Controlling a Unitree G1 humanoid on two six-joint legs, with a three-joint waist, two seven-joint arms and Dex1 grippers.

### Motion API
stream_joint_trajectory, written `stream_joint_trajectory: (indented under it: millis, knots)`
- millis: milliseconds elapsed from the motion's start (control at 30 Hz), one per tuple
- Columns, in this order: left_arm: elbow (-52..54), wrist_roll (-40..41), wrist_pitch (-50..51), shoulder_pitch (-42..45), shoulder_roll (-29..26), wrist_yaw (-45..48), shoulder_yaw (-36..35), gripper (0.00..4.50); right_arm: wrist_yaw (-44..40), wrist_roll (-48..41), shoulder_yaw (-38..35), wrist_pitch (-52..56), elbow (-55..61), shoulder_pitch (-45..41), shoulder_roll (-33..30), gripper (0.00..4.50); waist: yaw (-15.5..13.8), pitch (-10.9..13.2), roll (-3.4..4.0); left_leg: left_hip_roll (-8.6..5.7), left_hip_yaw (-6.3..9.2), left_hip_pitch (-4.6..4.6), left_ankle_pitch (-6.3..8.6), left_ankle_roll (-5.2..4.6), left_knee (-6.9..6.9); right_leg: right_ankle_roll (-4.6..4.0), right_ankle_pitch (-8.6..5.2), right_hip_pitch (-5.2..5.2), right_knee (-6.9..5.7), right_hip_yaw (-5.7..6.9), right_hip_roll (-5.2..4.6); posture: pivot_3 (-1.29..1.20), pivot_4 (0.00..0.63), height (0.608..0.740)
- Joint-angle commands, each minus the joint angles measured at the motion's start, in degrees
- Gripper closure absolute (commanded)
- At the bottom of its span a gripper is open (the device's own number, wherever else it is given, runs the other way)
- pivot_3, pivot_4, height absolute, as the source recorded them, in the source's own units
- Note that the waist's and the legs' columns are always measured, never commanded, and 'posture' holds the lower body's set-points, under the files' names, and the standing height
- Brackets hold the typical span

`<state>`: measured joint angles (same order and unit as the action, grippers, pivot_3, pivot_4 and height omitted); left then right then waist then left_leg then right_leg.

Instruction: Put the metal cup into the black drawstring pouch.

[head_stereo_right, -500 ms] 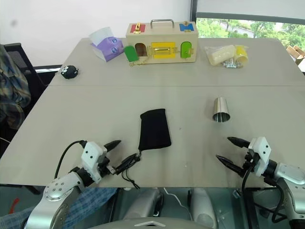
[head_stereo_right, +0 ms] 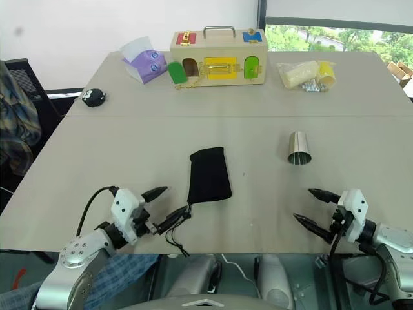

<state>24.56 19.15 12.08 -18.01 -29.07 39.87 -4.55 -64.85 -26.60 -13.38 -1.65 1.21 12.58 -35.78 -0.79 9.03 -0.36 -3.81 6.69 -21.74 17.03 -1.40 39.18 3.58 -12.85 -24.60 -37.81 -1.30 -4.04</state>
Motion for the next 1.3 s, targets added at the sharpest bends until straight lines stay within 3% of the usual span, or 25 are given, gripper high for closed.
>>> stream_joint_trajectory:
  millis: [33, 167, 333, 733, 1300]
  knots:
    - [0.57, 1.06, -0.92, 0.77, -0.78, 1.03, -1.06, 0.07, -1.36, -1.38, -0.99, -1.72, 0.56, 0.21, 0.07, 0.00, 0.00, 0.00, 0.00, 0.00, 0.01, 0.00, 0.00, 0.00, 0.00, 0.00, 0.00, 0.00, 0.00, 0.00, 0.00, 0.00, 0.150, 0.710]
    - [0.17, 1.41, -1.14, 1.89, -1.25, 2.12, -0.98, 0.07, -2.56, -2.32, -0.55, -1.93, 1.74, 1.13, 0.35, 0.00, -0.01, 0.00, 0.00, 0.00, 0.00, 0.00, 0.00, 0.00, 0.00, 0.00, 0.00, 0.00, 0.00, 0.00, 0.00, 0.00, 0.150, 0.710]
    - [-0.49, -5.27, -7.18, 3.34, -5.06, 5.21, 2.87, 0.07, -4.89, -4.84, 0.79, -1.06, 5.44, 3.45, 0.94, 0.00, -0.02, -0.01, 0.04, 0.01, 0.02, -0.01, 0.00, 0.00, -0.01, -0.01, 0.00, 0.00, 0.00, 0.00, 0.00, 0.00, 0.150, 0.710]
    - [-5.68, -18.30, -11.25, 14.94, -3.66, 1.36, 13.17, 0.07, -0.68, -5.04, 3.68, -0.88, 13.60, 6.94, 4.45, 0.00, -0.03, -0.04, 0.10, 0.00, 0.04, 0.04, 0.00, 0.00, 0.00, 0.01, 0.00, 0.06, 0.01, 0.03, 0.01, 0.00, 0.150, 0.710]
    - [-10.52, -15.50, -7.32, 17.00, -0.79, -0.24, 12.79, 0.07, 2.60, -5.51, 3.93, -0.20, 17.26, 8.48, 5.38, 0.00, 0.02, -0.05, 0.12, 0.00, 0.06, 0.06, 0.00, 0.00, 0.00, 0.02, 0.00, 0.06, -0.02, 0.05, 0.01, 0.00, 0.150, 0.710]
